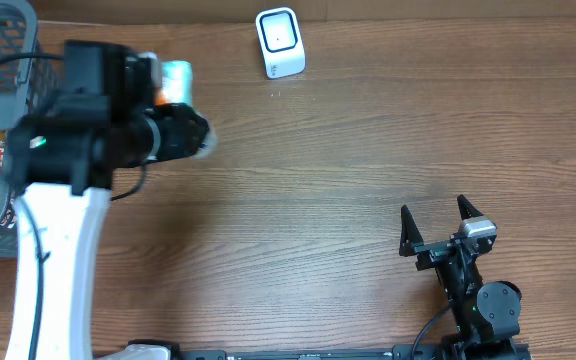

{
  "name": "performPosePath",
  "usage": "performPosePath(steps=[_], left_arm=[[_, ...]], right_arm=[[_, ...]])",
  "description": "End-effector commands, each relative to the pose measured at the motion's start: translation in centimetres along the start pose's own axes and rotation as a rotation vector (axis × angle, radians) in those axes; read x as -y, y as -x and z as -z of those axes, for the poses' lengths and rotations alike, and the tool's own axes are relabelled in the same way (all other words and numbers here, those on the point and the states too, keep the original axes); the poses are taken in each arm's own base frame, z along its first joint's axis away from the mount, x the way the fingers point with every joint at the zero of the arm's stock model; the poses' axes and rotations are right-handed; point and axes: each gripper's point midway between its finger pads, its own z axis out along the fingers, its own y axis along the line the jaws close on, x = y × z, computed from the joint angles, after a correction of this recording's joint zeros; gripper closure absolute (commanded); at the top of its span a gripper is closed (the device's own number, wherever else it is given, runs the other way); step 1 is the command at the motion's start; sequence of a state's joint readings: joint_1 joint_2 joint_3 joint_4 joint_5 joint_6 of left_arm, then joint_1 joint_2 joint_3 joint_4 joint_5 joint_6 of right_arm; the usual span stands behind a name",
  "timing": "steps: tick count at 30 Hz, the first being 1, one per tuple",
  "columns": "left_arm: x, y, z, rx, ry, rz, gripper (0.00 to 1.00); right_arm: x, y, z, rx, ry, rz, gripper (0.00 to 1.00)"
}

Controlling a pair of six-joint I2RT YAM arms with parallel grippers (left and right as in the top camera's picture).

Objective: Scan the item barcode
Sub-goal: 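Carry the teal packet with the left gripper toward the white scanner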

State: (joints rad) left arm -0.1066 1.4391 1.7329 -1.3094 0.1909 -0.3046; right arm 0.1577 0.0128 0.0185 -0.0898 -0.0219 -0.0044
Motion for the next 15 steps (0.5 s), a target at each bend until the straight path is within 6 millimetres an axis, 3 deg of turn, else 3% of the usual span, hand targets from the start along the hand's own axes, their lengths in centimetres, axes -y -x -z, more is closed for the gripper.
performPosePath(steps=[1, 7, 15], left_arm=[[2.0, -1.9, -3.1, -0.104, -0.015, 0.086, 0.80], [5.2, -4.2, -7.7, -0.180, 0.041, 0.023, 0.78], [12.0, -7.7, -13.9, -0.214, 0.046, -0.100, 0.77]], right_arm=[[0.0, -0.1, 0.0, 0.005, 0.001, 0.008, 0.00], [0.0, -0.1, 0.0, 0.005, 0.001, 0.008, 0.00], [0.0, -0.1, 0.0, 0.005, 0.001, 0.008, 0.00]])
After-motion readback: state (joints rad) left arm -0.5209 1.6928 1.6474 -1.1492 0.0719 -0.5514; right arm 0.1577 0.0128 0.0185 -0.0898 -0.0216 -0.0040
